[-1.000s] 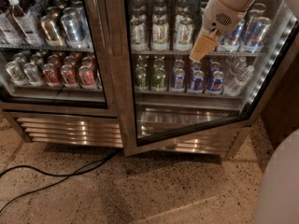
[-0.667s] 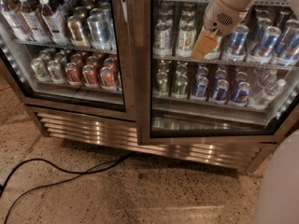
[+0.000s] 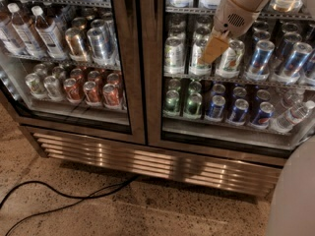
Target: Close right fridge door
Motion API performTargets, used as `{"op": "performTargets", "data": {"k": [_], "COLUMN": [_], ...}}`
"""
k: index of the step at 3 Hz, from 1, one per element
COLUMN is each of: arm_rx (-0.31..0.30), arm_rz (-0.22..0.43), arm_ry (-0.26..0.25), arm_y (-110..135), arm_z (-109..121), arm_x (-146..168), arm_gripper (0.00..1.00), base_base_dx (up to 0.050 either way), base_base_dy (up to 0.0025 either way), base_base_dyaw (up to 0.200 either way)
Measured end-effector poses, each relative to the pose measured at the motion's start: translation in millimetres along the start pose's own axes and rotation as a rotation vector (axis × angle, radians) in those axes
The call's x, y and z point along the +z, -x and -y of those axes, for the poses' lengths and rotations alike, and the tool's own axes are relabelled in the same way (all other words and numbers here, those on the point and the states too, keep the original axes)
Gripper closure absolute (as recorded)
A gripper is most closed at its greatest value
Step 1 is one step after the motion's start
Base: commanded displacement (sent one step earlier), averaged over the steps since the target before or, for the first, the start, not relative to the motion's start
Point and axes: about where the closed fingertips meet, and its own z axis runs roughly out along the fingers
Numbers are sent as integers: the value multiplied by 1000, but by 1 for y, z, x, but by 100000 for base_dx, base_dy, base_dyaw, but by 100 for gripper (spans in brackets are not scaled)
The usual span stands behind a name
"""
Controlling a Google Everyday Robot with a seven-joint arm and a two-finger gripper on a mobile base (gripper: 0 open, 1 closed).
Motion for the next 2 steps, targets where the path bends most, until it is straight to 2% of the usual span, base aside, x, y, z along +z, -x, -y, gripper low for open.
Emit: {"op": "performTargets", "data": {"k": [2], "arm_rx": [0], "arm_rz": [0], "arm_ry": [0], "arm_y": [0], "arm_z": [0], "arm_x": [0], "arm_gripper": [100], "base_base_dx": [-4955], "base_base_dy": [10], "base_base_dyaw": [-70]}}
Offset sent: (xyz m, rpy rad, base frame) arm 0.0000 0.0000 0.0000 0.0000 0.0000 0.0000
